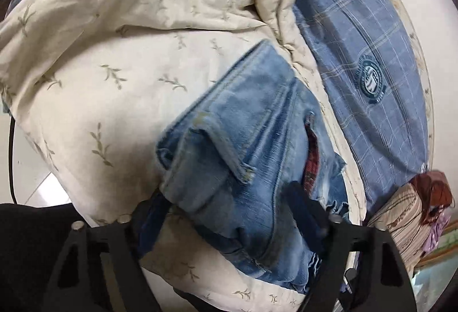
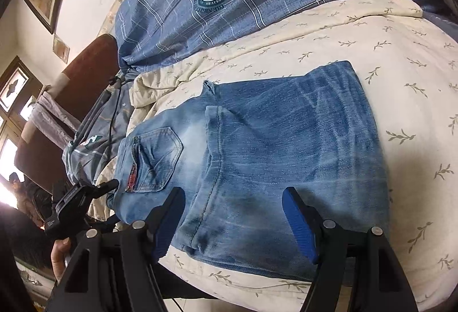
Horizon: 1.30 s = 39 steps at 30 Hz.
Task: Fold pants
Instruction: 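Grasp the jeans leg end with the left tool and lift it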
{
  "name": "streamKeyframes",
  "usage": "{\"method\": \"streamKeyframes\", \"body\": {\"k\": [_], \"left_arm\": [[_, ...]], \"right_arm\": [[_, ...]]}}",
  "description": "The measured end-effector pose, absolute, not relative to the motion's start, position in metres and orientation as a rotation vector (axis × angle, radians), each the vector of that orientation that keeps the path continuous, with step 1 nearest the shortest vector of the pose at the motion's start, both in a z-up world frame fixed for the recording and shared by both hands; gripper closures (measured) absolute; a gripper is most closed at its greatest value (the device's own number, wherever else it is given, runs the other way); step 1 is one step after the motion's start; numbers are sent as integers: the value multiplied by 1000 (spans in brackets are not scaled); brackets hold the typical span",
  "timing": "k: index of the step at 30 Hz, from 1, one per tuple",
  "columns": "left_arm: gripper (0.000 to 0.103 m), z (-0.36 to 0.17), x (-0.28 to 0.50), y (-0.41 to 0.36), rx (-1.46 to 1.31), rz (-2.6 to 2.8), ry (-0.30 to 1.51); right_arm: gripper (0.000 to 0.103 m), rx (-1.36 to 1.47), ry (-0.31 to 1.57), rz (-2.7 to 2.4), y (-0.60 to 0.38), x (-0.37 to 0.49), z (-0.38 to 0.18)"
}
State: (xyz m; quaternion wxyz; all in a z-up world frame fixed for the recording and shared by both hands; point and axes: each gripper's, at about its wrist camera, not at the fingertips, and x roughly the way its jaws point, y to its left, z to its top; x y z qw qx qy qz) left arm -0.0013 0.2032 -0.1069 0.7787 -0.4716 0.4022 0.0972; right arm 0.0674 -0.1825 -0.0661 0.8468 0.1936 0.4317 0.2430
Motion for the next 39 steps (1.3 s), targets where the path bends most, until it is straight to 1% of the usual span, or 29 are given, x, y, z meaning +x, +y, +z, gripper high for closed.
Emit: {"method": "streamKeyframes", "body": {"k": [1, 5, 8, 9, 11, 12, 15, 22, 26, 30, 35, 39], "left_arm": [[29, -108, -1, 206, -1027, 211, 869], [30, -111, 1, 208, -1025, 218, 876], [24, -109, 3, 205, -1017, 214, 869], [25, -109, 3, 204, -1013, 217, 871], [46, -106, 4, 204, -988, 239, 882], [63, -102, 4, 204, -941, 264, 900], [74, -86, 6, 197, -848, 262, 887], [77, -18, 15, 144, -513, 245, 773], [78, 17, 23, 100, -330, 191, 709], [78, 46, 25, 40, -142, 98, 638], [78, 52, 25, -39, 37, -32, 600], [78, 30, 29, -98, 154, -124, 638]], "right_arm": [[30, 407, 912, 513, -182, 68, -66], [30, 390, 917, 517, -178, 68, -67], [30, 383, 925, 511, -175, 68, -69], [30, 384, 923, 512, -176, 68, -69], [30, 384, 918, 510, -177, 67, -69], [30, 385, 919, 507, -178, 67, -69], [30, 387, 949, 493, -179, 70, -75], [30, 360, 961, 486, -176, 69, -81], [30, 469, 948, 514, -190, 67, -79], [30, 611, 855, 528, -221, 58, -69], [30, 802, 653, 417, -287, 35, -57], [30, 910, 573, 330, -327, 20, -58]]}}
